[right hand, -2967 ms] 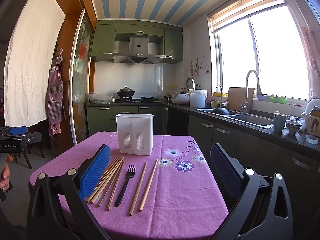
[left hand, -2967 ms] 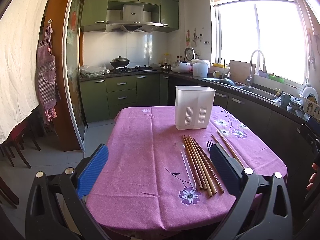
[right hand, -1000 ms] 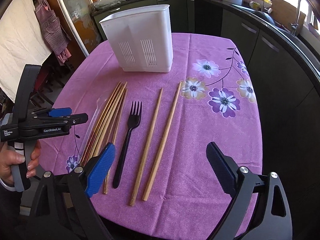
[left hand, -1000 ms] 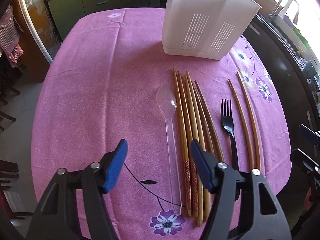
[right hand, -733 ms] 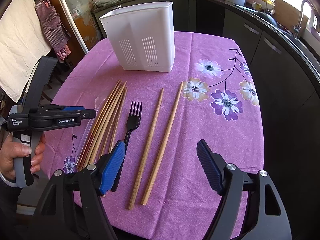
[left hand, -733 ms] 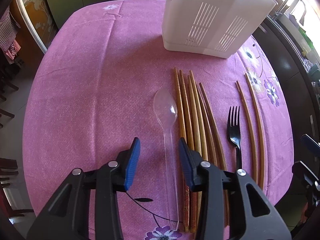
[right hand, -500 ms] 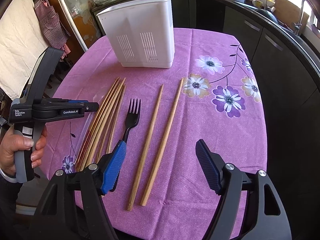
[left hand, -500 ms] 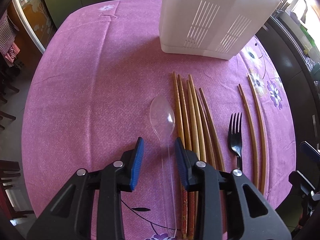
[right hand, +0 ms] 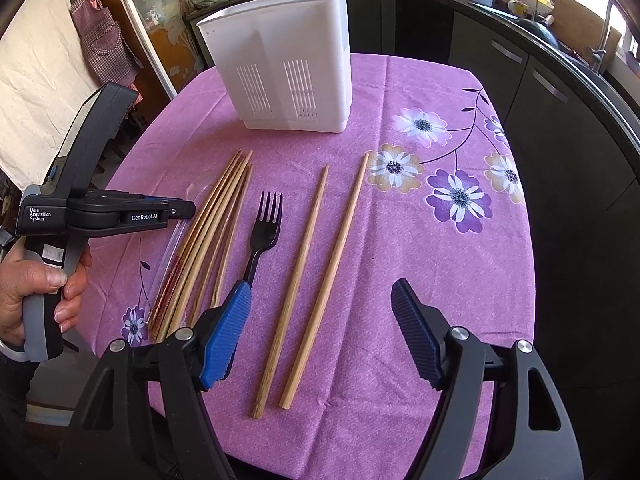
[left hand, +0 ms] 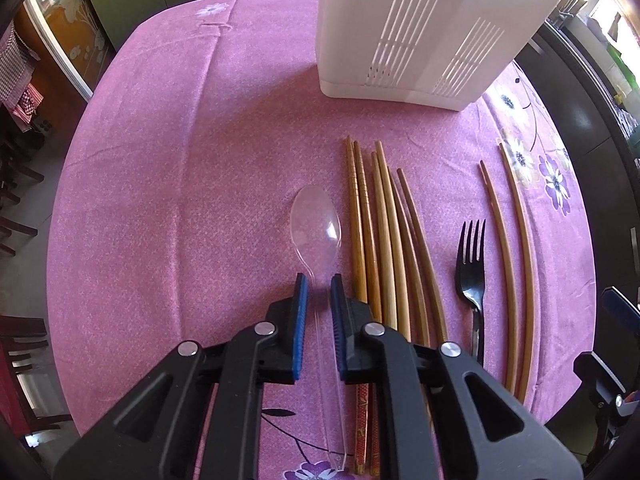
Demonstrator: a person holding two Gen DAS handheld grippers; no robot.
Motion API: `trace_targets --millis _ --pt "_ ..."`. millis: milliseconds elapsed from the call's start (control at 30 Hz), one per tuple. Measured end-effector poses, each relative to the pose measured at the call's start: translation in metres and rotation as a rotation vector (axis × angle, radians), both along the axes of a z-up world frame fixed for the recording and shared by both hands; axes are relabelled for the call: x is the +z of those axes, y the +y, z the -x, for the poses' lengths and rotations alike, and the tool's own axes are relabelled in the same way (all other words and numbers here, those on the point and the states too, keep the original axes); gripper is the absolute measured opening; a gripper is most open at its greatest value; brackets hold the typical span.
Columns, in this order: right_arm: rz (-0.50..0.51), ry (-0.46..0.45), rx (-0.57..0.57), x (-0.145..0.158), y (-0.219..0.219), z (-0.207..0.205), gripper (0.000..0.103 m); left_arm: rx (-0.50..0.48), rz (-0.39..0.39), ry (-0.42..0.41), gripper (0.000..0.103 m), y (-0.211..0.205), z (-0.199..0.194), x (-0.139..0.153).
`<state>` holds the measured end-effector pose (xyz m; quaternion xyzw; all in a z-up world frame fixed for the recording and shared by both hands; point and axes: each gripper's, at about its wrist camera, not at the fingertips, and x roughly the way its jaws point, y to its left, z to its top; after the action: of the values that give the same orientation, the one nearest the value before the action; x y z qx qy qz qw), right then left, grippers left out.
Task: Organize utensils
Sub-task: 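Close the right gripper on the black plastic fork while the left gripper lifts the spoon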
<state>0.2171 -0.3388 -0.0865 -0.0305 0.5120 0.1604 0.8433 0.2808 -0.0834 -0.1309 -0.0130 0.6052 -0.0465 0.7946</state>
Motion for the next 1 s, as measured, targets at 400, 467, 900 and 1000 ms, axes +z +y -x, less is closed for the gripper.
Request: trace_targets --millis 400,467,900,1000 --pt "0.033 0.016 0.023 0.0 0.013 -0.001 0.052 -0.001 0.019 -0.08 0.008 0.028 0.017 0.017" --pt "0.033 0.028 0.037 -0.002 0.022 -0.002 0.04 0.004 0.022 -0.11 0.008 0.032 0.021 0.027" --pt "0.081 0.137 0.047 -0.04 0.075 -0.028 0.025 -0.004 0.032 -0.224 0.008 0.041 0.04 0.063" --pt "0.088 0.148 0.022 -0.046 0.076 -0.036 0.022 -0.003 0.044 -0.226 0.008 0.044 0.041 0.062"
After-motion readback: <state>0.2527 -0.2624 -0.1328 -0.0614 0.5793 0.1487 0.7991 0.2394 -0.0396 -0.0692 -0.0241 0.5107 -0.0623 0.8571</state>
